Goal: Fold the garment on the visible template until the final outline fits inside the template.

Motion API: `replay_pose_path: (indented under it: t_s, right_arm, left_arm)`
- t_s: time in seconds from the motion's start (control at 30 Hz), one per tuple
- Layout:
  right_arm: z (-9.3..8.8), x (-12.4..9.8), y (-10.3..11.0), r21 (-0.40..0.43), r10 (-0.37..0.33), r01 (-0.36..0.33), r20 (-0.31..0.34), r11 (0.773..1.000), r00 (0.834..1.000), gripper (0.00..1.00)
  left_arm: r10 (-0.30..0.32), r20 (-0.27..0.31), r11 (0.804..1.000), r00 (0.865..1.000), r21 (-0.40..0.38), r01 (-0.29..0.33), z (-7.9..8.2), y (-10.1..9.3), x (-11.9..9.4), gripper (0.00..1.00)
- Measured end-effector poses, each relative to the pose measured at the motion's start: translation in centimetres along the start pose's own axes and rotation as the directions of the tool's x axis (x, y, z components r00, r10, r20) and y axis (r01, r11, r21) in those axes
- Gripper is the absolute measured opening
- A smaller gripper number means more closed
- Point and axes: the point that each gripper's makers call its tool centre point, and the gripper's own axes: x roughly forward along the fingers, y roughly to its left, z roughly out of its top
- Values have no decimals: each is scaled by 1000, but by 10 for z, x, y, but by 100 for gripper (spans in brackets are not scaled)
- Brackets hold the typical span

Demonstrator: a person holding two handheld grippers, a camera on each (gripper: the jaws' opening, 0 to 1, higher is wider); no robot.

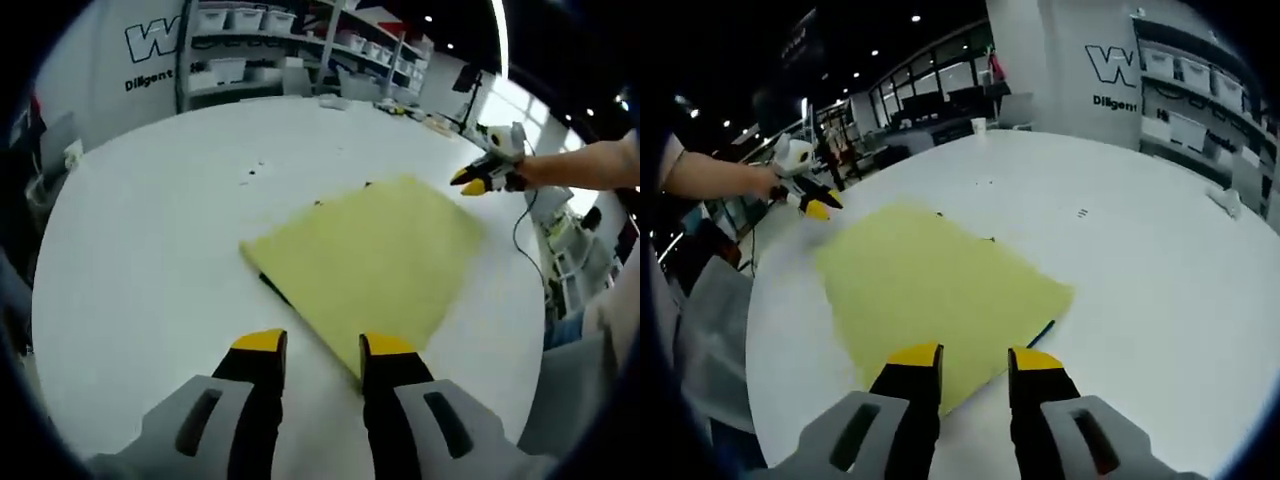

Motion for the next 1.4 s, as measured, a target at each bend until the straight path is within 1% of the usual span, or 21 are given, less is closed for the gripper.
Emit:
replay_pose_path:
  t_s: [0.13,0.17,0.23,0.3,0.33,0.37,0.47,0.53,0.6,0.67,0.77,0.83,0.9,0.97,1.03,1.13,1.17,1.23,1.37,1.4]
  right_arm:
    - [-22,-6,15,27,-1,1,0,1000,1000,22]
    - [-27,-8,18,30,-3,3,0,1000,1000,23]
    - [-34,-10,24,41,-4,4,14,999,1000,23]
    - [-43,-10,30,62,-7,7,12,998,1000,25]
    - [-46,-9,33,60,-8,7,11,998,1000,26]
    - [-51,-9,35,63,-11,10,7,998,1000,26]
    - [-56,-8,37,79,-22,21,11,997,1000,25]
    - [-59,-8,40,96,-24,22,17,995,1000,25]
    - [-62,-6,42,93,-23,21,16,995,1000,25]
    - [-62,-7,45,104,-17,15,21,994,1000,25]
    - [-64,-6,46,106,-16,14,18,994,1000,24]
    - [-66,-5,46,105,-13,11,16,994,1000,22]
    - [-68,-4,47,104,-10,9,10,995,1000,21]
    - [-66,-3,49,100,-5,3,15,995,1000,16]
    - [-61,-1,51,88,2,-4,26,996,1000,14]
    - [-63,3,52,61,12,-12,9,998,1000,11]
    - [-64,4,52,56,16,-17,3,998,1000,9]
    - [-65,3,52,34,19,-18,-6,999,1000,1]
    - [-65,2,52,-16,38,-38,-15,999,999,0]
    - [-67,1,51,-43,42,-43,-28,998,999,0]
  left_arm:
    - [5,13,1000,1000,-18,-5,-23,-23,-5,29]
    - [15,18,1000,1000,-23,-15,-31,-20,-4,29]
    - [24,17,999,1000,-28,-23,-41,-22,-1,29]
    - [28,16,999,999,-35,-28,-49,-32,0,29]
    - [25,12,999,1000,-37,-25,-54,-32,6,29]
    - [23,10,999,1000,-41,-23,-57,-31,9,29]
    - [47,3,997,999,-55,-47,-63,-31,14,27]
    - [63,6,995,998,-72,-62,-63,-30,18,25]
    - [69,16,994,998,-92,-67,-61,-29,20,21]
    - [73,17,993,997,-89,-71,-60,-30,23,17]
    - [82,5,993,997,-91,-81,-61,-30,28,15]
    - [85,6,992,996,-92,-84,-60,-31,28,10]
    - [87,7,991,996,-99,-86,-59,-32,29,8]
    - [90,8,993,996,-81,-89,-59,-32,29,5]
    - [87,8,993,996,-79,-86,-59,-32,29,4]
    - [84,7,995,996,-54,-83,-60,-34,28,4]
    - [84,8,995,996,-52,-84,-60,-33,28,3]
    - [79,14,996,997,-47,-78,-58,-34,27,3]
    - [68,14,997,998,-31,-68,-59,-34,25,2]
    - [68,13,998,998,-18,-67,-58,-33,25,2]
